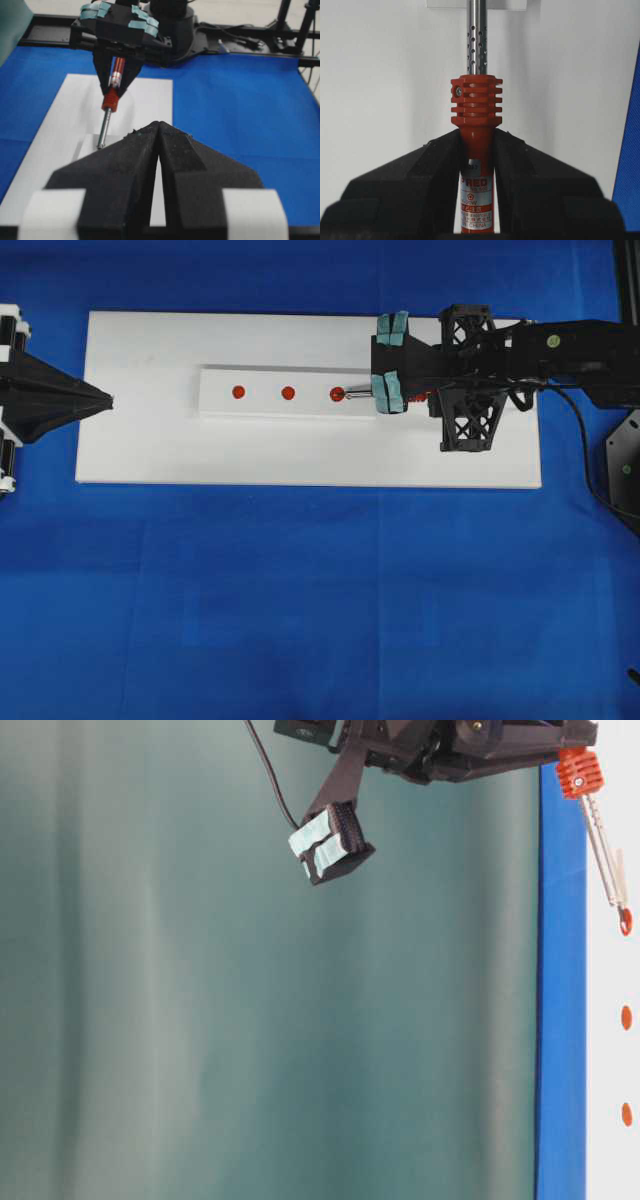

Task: Touch the tip of the soldering iron to the mark.
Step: 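Lower the iron tip onto the rightmost red dot and hold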

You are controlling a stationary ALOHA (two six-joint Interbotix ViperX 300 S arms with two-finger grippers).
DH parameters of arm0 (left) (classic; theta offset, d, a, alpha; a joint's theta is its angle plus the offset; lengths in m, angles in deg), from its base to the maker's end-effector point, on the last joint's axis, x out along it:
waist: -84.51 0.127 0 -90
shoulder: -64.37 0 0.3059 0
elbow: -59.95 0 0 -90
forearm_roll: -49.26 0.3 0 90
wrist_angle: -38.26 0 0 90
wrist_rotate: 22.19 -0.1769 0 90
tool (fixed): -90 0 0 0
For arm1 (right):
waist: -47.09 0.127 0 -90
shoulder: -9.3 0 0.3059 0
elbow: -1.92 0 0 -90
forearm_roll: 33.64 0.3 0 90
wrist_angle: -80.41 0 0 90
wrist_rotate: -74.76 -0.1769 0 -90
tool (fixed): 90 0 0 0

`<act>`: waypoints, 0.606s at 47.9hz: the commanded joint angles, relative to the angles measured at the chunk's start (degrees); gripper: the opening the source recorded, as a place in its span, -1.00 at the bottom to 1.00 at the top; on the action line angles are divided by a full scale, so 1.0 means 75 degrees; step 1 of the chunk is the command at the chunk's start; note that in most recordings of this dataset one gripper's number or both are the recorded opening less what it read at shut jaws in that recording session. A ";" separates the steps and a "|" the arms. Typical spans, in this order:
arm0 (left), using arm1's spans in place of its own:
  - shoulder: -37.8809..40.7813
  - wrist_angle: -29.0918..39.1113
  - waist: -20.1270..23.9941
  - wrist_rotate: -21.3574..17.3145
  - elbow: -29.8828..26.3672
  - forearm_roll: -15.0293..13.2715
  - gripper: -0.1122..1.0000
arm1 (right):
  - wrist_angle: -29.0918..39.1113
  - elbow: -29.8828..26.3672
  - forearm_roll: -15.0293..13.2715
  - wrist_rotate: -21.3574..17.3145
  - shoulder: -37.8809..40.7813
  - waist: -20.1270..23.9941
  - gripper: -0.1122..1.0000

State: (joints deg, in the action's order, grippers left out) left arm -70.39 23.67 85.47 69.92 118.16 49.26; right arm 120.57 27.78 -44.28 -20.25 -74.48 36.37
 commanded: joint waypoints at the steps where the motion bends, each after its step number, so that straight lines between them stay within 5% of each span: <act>1: 0.0035 -0.0035 0.0012 0.0000 -0.0082 0.0012 -0.80 | -0.0035 -0.0070 0.0012 0.0012 -0.0082 -0.0012 -0.68; 29: 0.0023 -0.0035 0.0023 0.0000 -0.0082 0.0012 -0.80 | -0.0105 -0.0070 0.0012 0.0012 -0.0082 -0.0012 -0.68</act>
State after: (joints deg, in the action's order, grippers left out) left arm -70.39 23.67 85.47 69.92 118.16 49.26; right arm 120.13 27.78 -44.28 -20.25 -74.48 36.37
